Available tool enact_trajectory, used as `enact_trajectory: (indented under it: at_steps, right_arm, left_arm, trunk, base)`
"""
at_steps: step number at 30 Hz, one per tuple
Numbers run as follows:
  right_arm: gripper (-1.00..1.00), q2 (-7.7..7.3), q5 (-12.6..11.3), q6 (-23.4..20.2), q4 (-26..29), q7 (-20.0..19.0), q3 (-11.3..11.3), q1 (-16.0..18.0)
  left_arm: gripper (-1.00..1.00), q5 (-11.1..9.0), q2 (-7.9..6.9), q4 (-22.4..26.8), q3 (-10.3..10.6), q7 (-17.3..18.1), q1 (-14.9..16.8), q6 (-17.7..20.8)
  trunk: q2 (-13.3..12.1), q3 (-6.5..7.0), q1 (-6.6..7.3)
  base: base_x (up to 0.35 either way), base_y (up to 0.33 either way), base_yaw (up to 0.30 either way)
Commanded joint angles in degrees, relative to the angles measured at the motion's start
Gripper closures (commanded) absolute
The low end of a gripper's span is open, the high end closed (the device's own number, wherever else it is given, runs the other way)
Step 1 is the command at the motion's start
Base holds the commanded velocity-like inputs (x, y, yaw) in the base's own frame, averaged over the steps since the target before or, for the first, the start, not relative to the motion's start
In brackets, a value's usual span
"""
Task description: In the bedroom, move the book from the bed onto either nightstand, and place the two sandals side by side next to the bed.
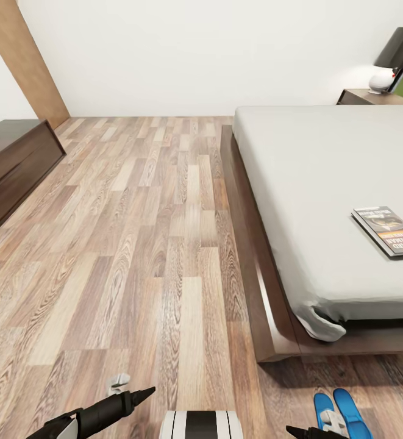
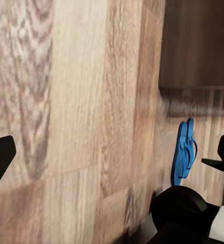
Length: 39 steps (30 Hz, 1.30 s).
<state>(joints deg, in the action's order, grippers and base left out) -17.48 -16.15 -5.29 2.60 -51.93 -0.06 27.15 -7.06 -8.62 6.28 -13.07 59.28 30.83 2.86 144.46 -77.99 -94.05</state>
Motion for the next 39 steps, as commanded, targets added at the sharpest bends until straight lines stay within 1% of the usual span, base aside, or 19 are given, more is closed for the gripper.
enact_trajectory:
  at_steps: [1, 39]
  right_arm:
    - [-1.00, -0.01, -0.4, -0.5, 0.0, -0.2, 0.0, 0.0]
    - [-1.00, -0.01, -0.4, -0.5, -0.2, -0.3, 0.1, 0.0]
  left_arm:
    - [-1.00, -0.4, -0.01, 0.0, 0.2, 0.2, 0.0, 0.3]
    - [-1.00, -0.4, 0.18, -0.1, 0.2, 0.0, 0.0, 0.3]
  trunk:
    - [0.0, 0.19, 0.03]
    - [-0.5, 8.61, 1.01]
  base:
    - [0.000, 0.000, 0.000]
    - [0.000, 0.000, 0.000]
